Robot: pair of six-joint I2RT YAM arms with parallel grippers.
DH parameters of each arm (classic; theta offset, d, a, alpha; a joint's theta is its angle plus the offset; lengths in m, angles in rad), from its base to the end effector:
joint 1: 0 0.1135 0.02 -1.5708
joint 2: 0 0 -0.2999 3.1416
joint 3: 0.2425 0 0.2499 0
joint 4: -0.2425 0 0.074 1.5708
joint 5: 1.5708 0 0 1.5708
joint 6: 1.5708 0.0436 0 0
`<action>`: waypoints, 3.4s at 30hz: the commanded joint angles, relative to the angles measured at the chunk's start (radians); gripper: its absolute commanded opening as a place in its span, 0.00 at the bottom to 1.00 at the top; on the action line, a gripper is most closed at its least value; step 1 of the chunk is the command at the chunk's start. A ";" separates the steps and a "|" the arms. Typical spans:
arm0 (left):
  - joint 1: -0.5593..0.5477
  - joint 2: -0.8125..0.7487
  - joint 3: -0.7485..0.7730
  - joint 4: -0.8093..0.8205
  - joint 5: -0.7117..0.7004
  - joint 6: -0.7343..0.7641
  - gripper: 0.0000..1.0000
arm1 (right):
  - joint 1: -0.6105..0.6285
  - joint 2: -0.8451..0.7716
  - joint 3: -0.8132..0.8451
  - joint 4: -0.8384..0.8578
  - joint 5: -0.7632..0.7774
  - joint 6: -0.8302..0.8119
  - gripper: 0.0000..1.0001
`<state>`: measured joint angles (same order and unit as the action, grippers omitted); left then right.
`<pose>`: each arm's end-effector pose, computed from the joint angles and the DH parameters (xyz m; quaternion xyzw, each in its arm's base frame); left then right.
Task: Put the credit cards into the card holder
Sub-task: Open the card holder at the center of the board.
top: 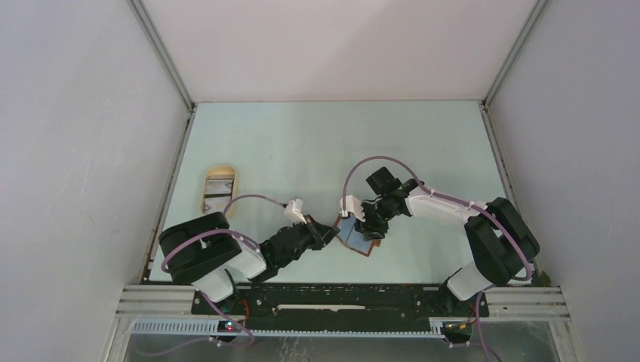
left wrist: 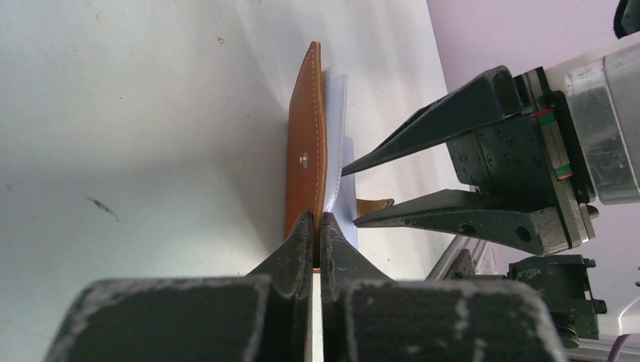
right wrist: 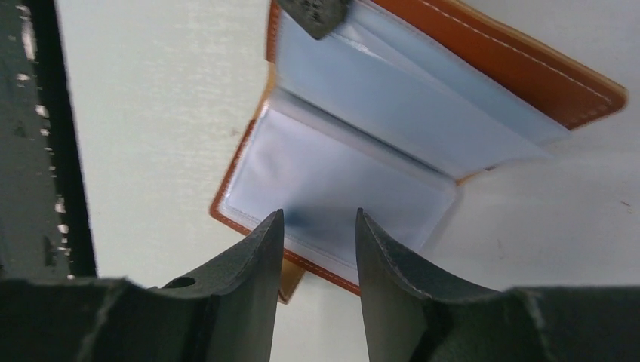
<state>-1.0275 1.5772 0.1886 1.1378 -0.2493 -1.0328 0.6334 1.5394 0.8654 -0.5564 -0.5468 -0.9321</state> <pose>0.1320 -0.1977 0.1568 -0.0783 0.7837 -0.4710 0.3973 0.2080 0.1809 0.2039 -0.7016 0.6405 0.2389 0.2009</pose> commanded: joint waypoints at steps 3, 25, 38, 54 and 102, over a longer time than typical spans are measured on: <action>-0.008 0.026 -0.027 0.059 -0.026 -0.013 0.00 | 0.028 0.036 0.034 0.027 0.135 0.008 0.50; -0.009 0.089 -0.082 0.150 -0.074 -0.085 0.00 | 0.044 -0.050 0.085 0.139 -0.038 0.255 0.58; -0.009 0.173 -0.102 0.257 -0.083 -0.135 0.00 | -0.112 -0.052 0.123 -0.125 -0.108 0.007 0.57; -0.009 0.172 -0.105 0.256 -0.080 -0.123 0.01 | -0.028 0.082 0.124 -0.030 0.150 0.084 0.53; -0.010 -0.350 -0.085 -0.426 -0.183 0.085 0.47 | 0.098 0.212 0.276 0.076 0.223 0.418 0.46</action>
<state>-1.0321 1.3506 0.0895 0.9287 -0.3737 -1.0477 0.7235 1.7378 1.0943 -0.4759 -0.2981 -0.5388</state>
